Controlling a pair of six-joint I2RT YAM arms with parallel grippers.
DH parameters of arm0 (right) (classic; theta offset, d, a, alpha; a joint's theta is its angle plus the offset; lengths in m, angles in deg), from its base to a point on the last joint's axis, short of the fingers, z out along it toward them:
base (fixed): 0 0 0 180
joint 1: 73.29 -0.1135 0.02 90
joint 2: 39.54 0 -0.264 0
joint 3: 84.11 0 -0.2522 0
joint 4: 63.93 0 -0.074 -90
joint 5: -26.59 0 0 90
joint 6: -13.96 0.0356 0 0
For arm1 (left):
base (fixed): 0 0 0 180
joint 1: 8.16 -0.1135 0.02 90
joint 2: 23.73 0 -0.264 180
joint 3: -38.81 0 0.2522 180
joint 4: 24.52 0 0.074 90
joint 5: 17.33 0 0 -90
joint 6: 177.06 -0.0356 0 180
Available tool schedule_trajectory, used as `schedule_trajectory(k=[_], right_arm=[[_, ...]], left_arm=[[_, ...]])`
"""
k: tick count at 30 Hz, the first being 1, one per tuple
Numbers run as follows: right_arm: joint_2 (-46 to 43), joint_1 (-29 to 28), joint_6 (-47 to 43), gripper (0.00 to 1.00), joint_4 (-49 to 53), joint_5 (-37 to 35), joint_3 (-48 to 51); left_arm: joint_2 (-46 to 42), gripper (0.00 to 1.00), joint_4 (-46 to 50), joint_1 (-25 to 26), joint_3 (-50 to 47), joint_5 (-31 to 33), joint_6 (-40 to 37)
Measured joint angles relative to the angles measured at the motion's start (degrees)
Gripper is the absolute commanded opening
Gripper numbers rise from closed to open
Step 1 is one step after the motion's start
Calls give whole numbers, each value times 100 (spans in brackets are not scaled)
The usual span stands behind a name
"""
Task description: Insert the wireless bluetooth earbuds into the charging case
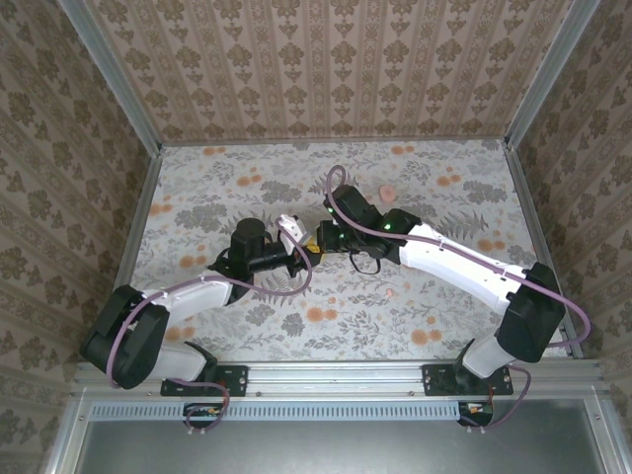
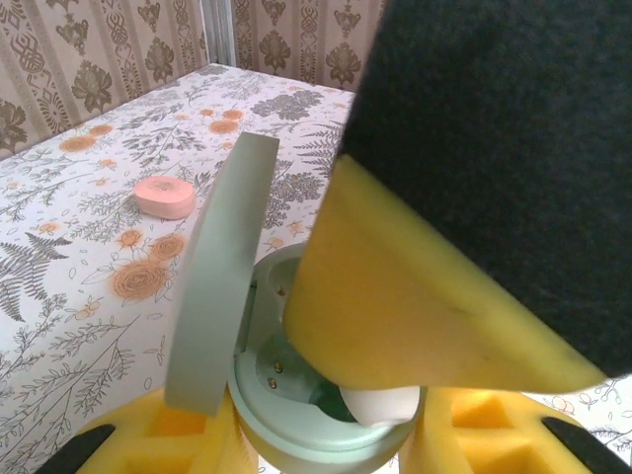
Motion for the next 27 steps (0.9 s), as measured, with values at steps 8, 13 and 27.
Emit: schedule_trajectory(k=[8, 13, 27], right_arm=[[103, -166, -116, 10, 481, -439, -337], [214, -223, -151, 12, 575, -535, -426], [273, -245, -146, 20, 608, -555, -435]], left_arm=[[-70, 11, 55, 11, 0, 2, -17], [-74, 11, 101, 11, 0, 15, -46], [-85, 11, 208, 42, 0, 17, -85]])
